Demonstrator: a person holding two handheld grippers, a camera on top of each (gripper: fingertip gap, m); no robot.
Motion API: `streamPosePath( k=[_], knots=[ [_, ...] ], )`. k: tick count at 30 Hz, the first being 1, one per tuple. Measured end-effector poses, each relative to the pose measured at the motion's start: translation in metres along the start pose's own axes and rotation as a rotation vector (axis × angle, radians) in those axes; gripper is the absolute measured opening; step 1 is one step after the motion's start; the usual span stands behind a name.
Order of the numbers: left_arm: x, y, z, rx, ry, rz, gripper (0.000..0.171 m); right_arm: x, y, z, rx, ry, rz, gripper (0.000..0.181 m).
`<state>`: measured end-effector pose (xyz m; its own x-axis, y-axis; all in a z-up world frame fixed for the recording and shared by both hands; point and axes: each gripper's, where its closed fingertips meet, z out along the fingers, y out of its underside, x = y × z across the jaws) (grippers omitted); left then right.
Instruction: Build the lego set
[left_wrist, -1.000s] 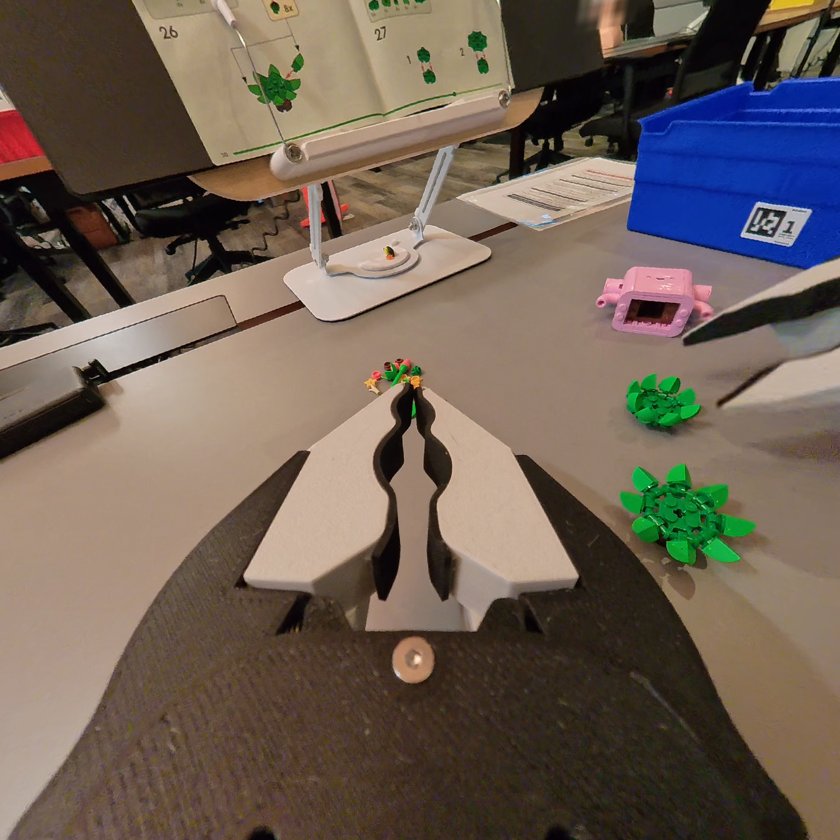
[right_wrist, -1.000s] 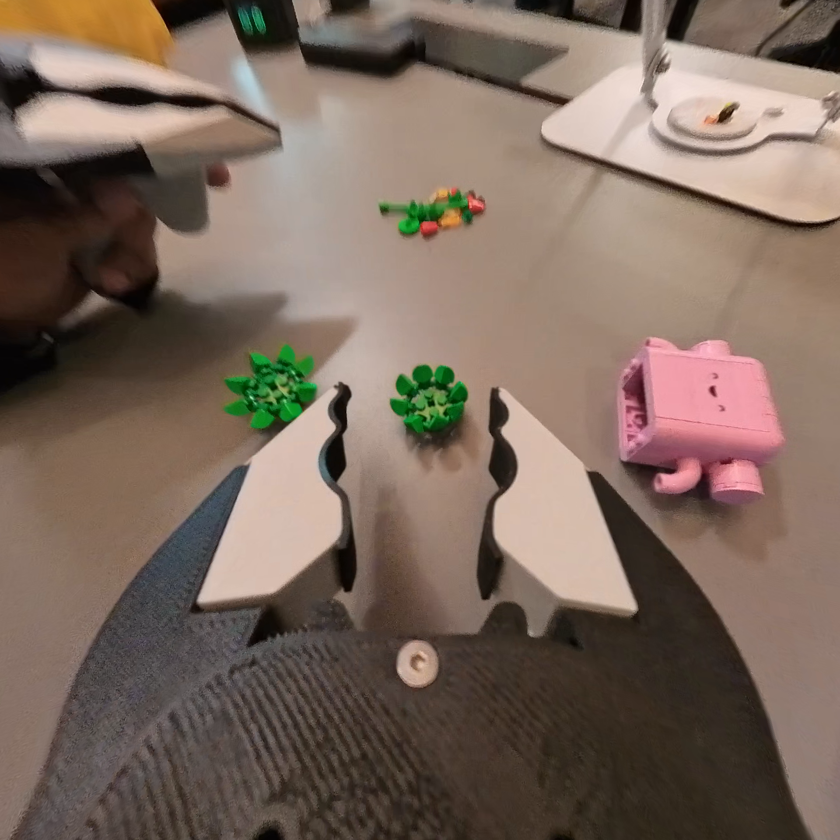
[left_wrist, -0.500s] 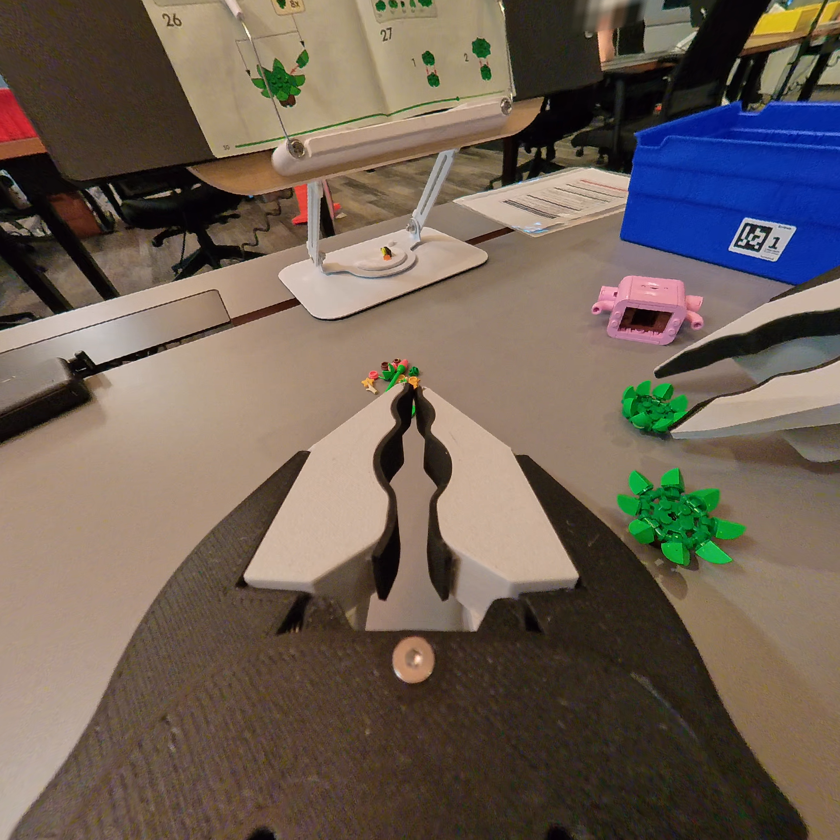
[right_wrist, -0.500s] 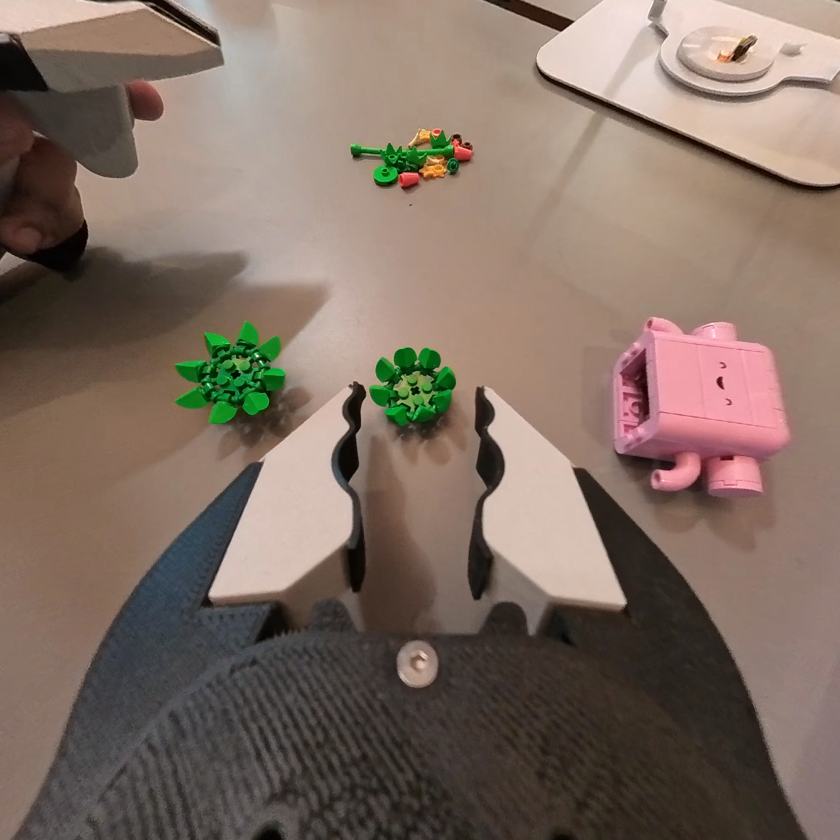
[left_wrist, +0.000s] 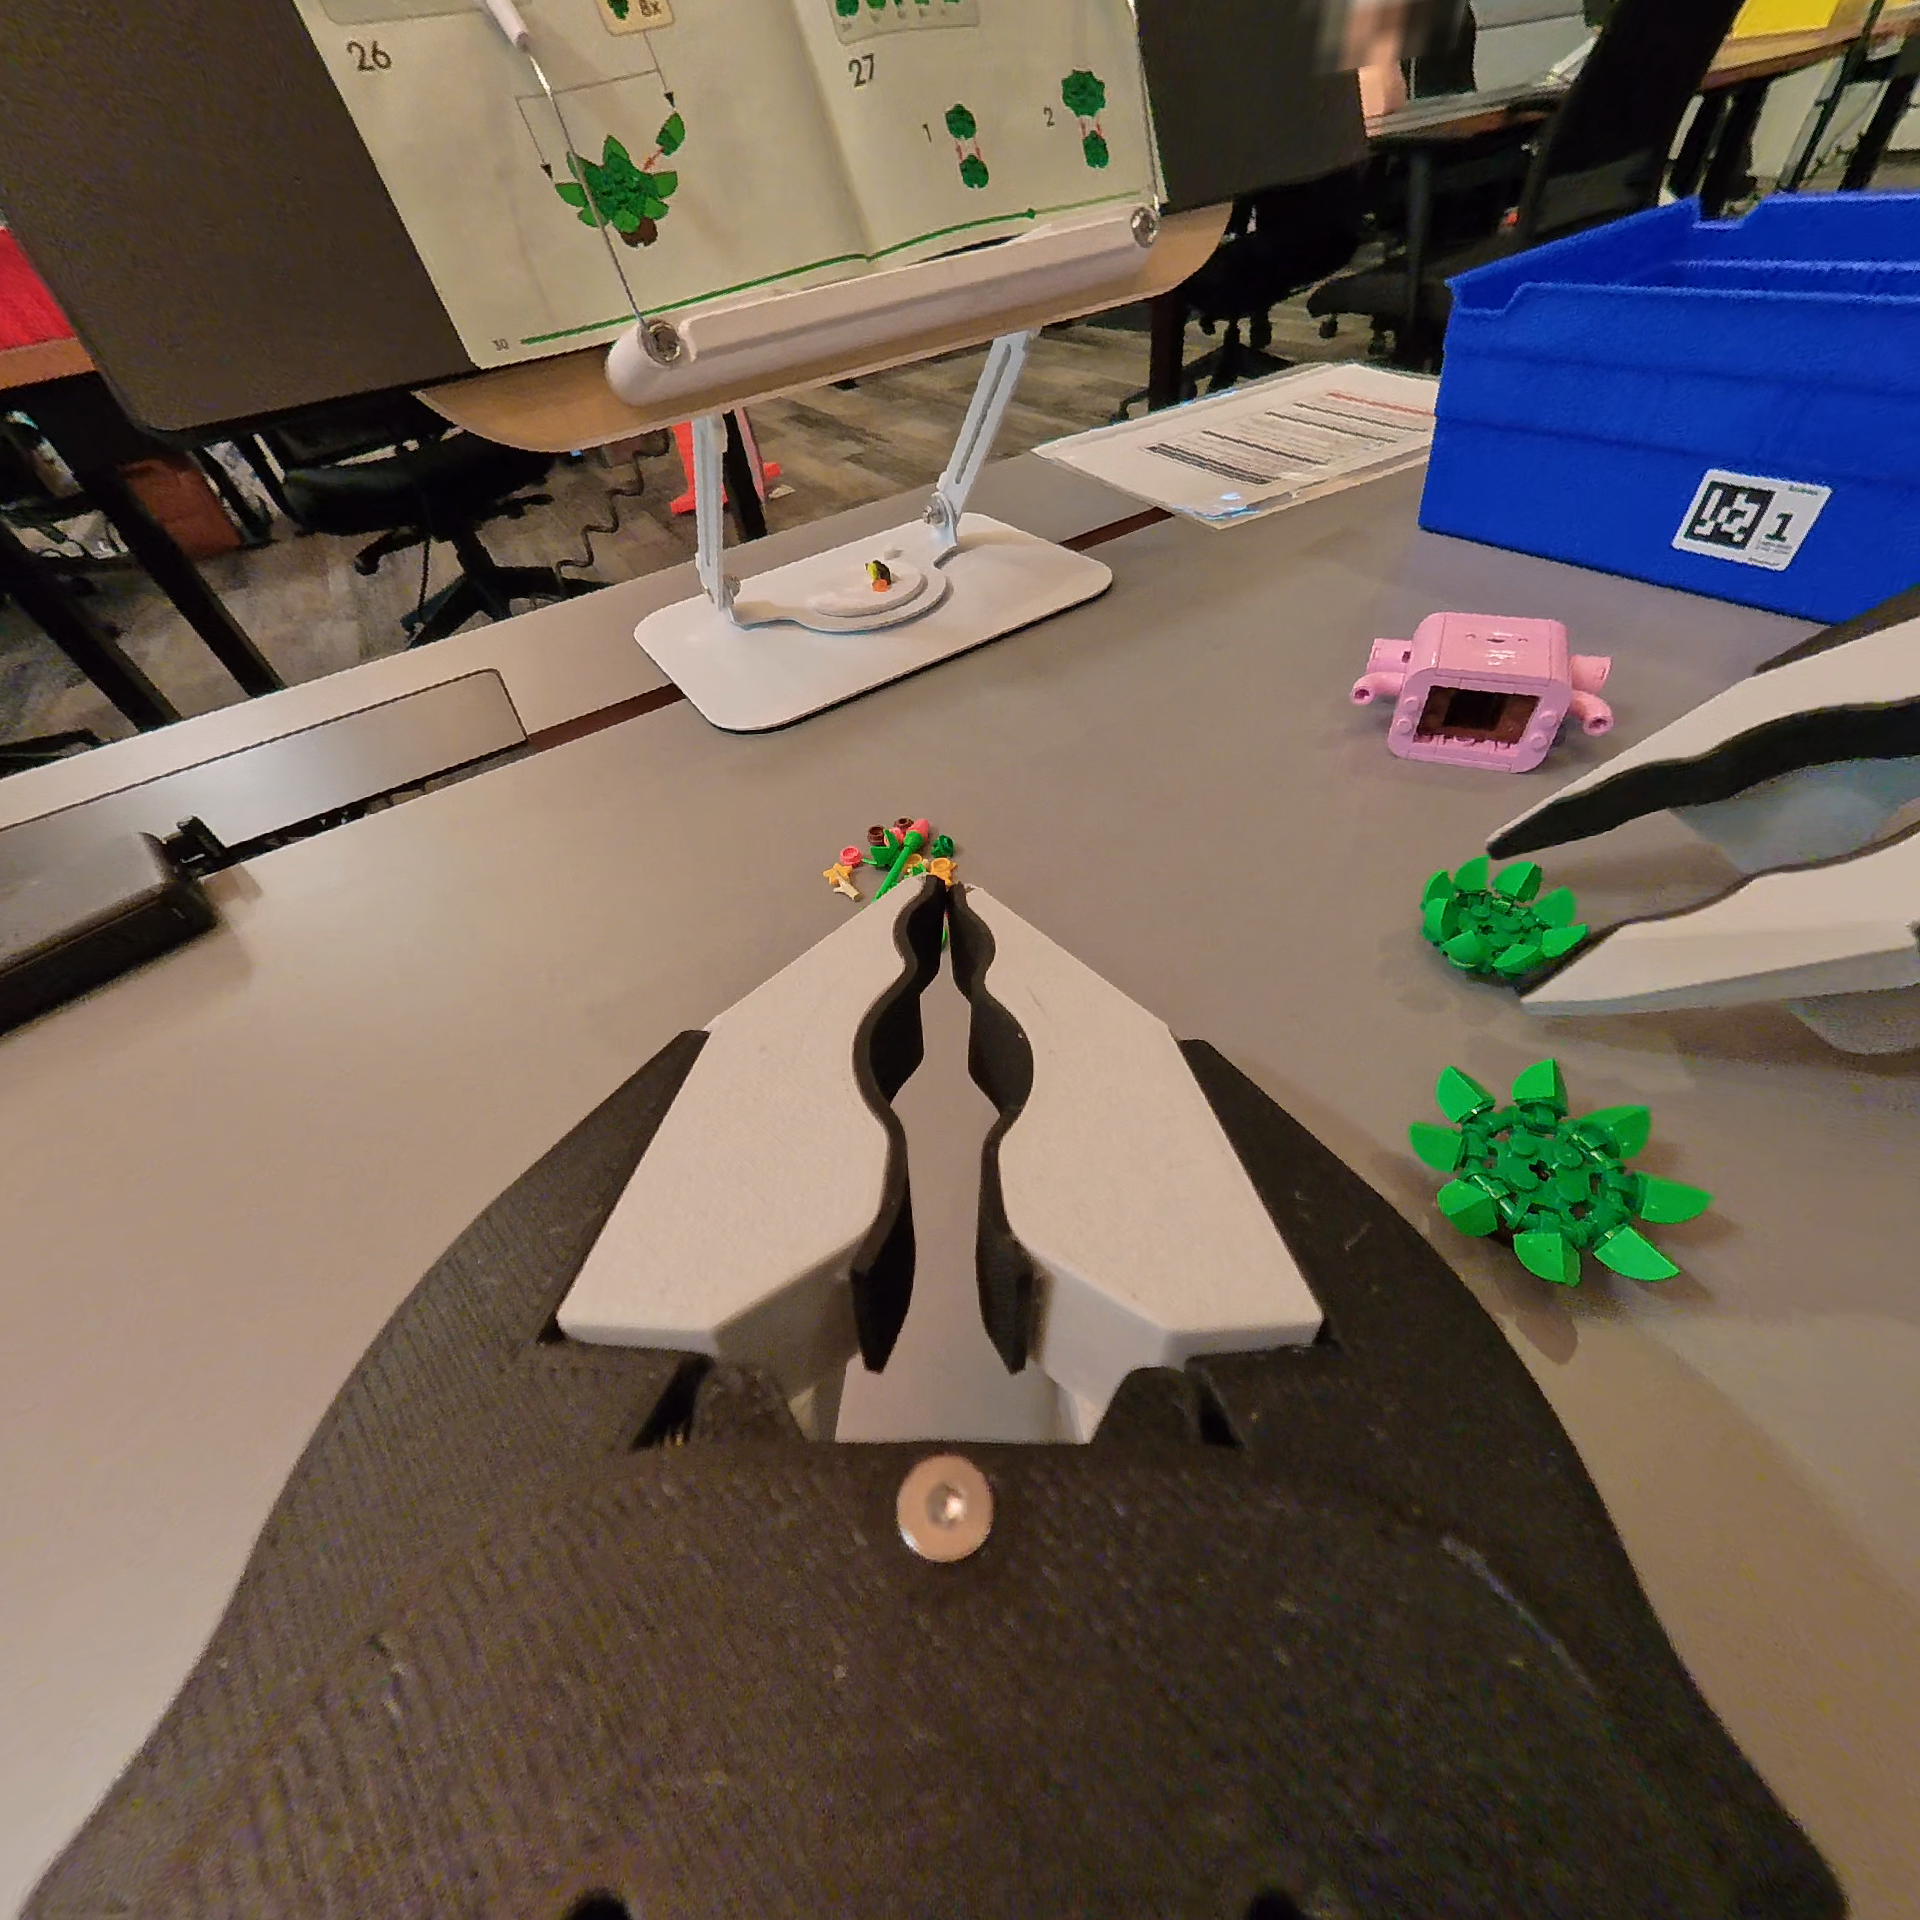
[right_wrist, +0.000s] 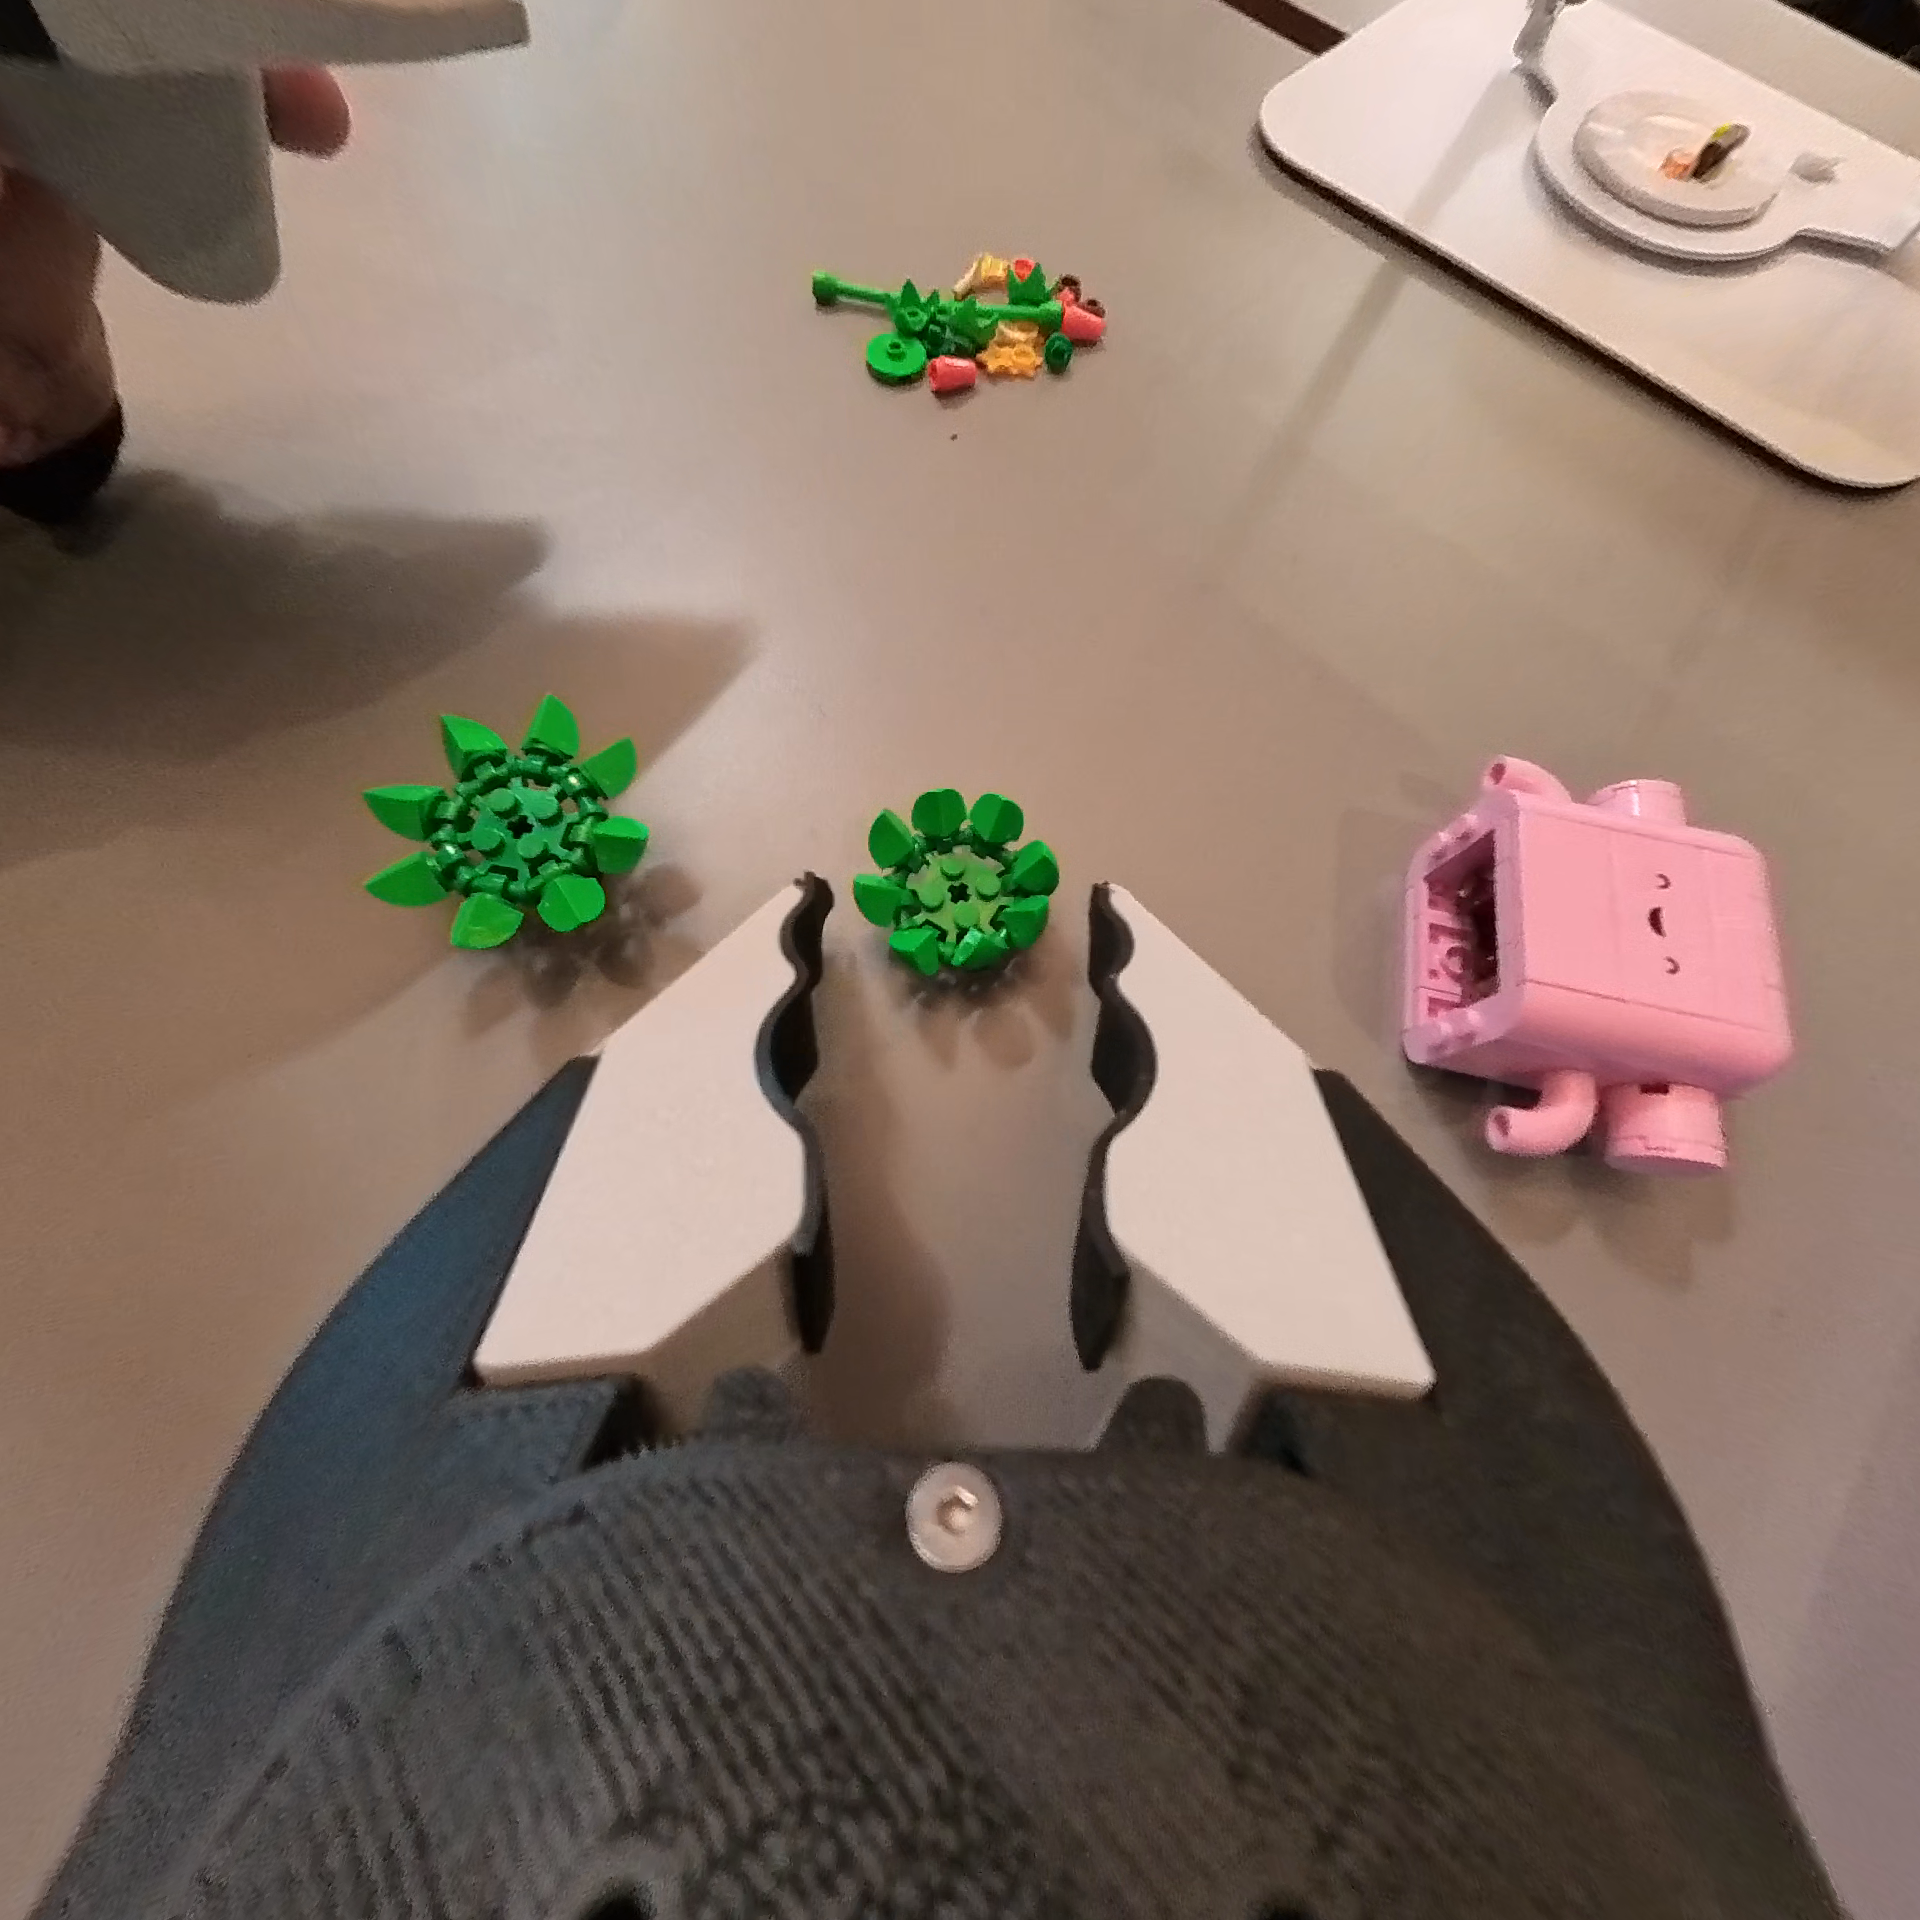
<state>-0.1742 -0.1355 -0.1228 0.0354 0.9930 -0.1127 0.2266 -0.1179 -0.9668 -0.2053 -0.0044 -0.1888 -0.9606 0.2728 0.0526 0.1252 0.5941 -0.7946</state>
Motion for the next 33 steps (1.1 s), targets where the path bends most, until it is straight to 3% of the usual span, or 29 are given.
streamPosePath(
  k=[10,19,22,25,28,33],
  knots=[
    [0.002,0.0,0.0,-0.004,-0.003,0.018,0.0,0.002,0.003,0.005,-0.03,0.016,-0.026,0.038],
    [0.002,0.0,0.0,-0.004,-0.002,0.023,0.0,0.01,-0.015,-0.012,0.13,-0.065,0.13,0.038],
    [0.002,0.0,0.0,-0.004,-0.001,0.023,0.0,0.005,-0.038,-0.03,0.311,-0.2,0.252,0.038],
    [0.003,0.001,0.0,-0.005,-0.001,0.025,0.0,0.001,-0.064,-0.057,0.545,-0.475,0.527,0.037],
    [0.003,0.0,0.0,-0.004,-0.001,0.029,0.0,0.011,-0.072,-0.076,0.678,-0.727,0.793,0.037],
    [0.003,0.001,0.001,-0.006,-0.001,0.033,0.0,0.022,-0.075,-0.089,0.764,-0.822,0.893,0.037]
  ],
)
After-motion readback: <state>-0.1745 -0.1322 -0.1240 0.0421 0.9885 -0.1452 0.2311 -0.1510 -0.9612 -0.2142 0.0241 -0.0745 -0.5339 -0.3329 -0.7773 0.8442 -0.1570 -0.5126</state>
